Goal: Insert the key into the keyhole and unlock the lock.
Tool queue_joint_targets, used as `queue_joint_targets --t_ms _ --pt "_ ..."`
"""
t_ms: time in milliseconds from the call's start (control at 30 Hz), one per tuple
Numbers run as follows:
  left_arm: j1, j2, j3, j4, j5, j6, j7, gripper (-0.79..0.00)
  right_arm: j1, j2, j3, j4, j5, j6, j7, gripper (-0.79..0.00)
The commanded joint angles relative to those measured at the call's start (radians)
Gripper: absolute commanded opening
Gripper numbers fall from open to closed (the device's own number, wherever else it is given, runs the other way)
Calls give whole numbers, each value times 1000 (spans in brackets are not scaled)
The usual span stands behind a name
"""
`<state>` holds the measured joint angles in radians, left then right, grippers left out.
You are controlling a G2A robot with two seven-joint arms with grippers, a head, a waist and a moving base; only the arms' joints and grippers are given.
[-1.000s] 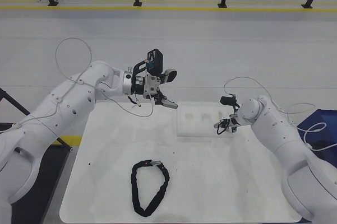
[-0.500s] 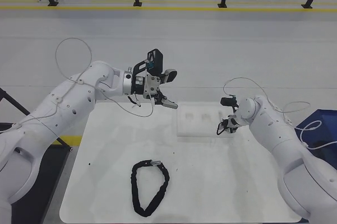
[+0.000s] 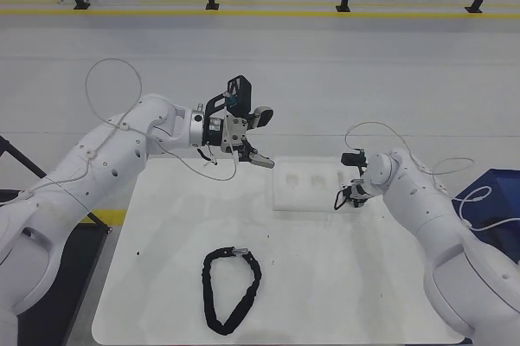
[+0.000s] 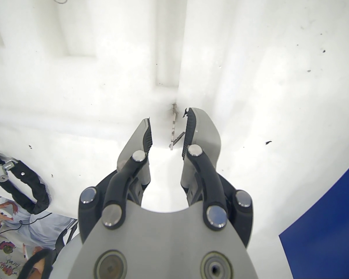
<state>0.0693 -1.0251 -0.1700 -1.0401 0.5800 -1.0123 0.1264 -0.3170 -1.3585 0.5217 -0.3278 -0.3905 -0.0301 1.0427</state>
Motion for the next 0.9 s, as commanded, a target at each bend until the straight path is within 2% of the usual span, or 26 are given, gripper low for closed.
queue_joint_targets --t_ms 0,167,333,633,867 --pt "0 0 0 0 0 0 0 0 -1 -4 0 6 -5 6 -4 -585" --pt "0 0 0 0 0 0 0 0 -2 -16 0 20 -18 21 -9 -653" --pt "0 0 0 0 0 0 0 0 2 -26 3 33 -28 28 -15 -785" --pt "0 0 0 0 0 0 0 0 23 -39 10 53 -46 35 -15 -785" --pt "0 0 0 0 0 0 0 0 55 -36 22 51 -58 0 15 -785"
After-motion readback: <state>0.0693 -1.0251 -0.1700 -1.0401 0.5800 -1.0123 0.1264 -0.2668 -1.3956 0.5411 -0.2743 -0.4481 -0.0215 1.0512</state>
